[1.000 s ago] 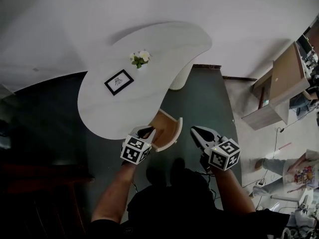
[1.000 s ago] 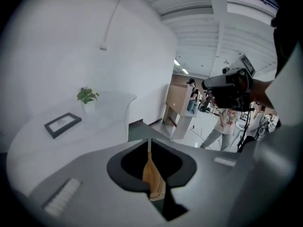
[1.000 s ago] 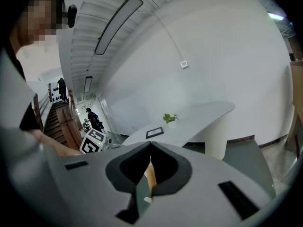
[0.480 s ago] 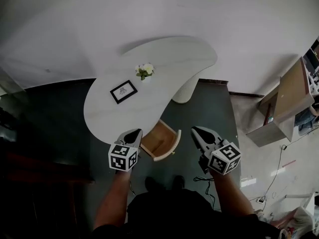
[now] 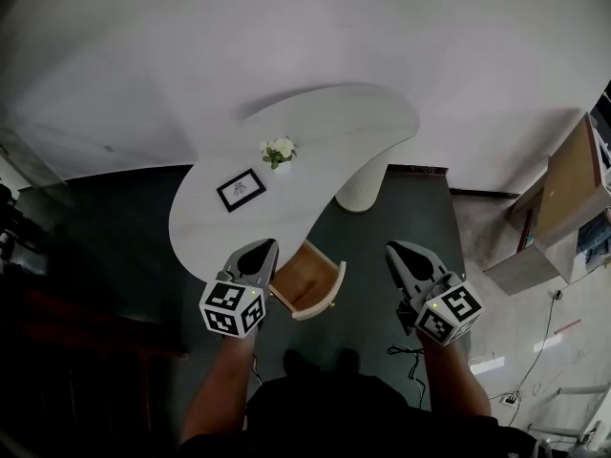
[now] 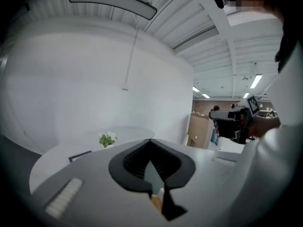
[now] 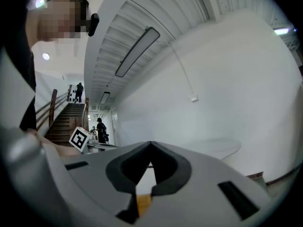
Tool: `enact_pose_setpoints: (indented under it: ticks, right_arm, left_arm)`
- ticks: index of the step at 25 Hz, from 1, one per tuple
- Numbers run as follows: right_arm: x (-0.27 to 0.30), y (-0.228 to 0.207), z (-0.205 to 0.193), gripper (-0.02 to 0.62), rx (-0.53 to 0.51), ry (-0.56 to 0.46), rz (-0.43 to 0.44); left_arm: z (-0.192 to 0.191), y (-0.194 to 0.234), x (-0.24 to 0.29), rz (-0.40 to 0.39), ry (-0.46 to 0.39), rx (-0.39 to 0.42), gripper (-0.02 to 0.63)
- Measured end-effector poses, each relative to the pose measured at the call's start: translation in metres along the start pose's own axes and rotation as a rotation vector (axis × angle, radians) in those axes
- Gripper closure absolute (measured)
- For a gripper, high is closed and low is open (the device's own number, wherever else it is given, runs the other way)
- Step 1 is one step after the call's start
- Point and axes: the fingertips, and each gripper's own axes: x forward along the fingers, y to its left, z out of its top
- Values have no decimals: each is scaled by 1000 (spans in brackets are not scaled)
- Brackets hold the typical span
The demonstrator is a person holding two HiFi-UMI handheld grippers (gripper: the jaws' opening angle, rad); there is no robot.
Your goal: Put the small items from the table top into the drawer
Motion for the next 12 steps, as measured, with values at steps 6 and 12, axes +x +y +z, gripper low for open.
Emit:
enact_pose_setpoints:
  ticks: [6,12]
  right_arm:
    - [-4,-3,1,584,-17,5,-11]
    - [-3,8,3,584,-27,12,21]
  left_arm:
    - [20,-10,-10,12,-57,59,595]
    - [29,-11,-24,60,-94,97,594]
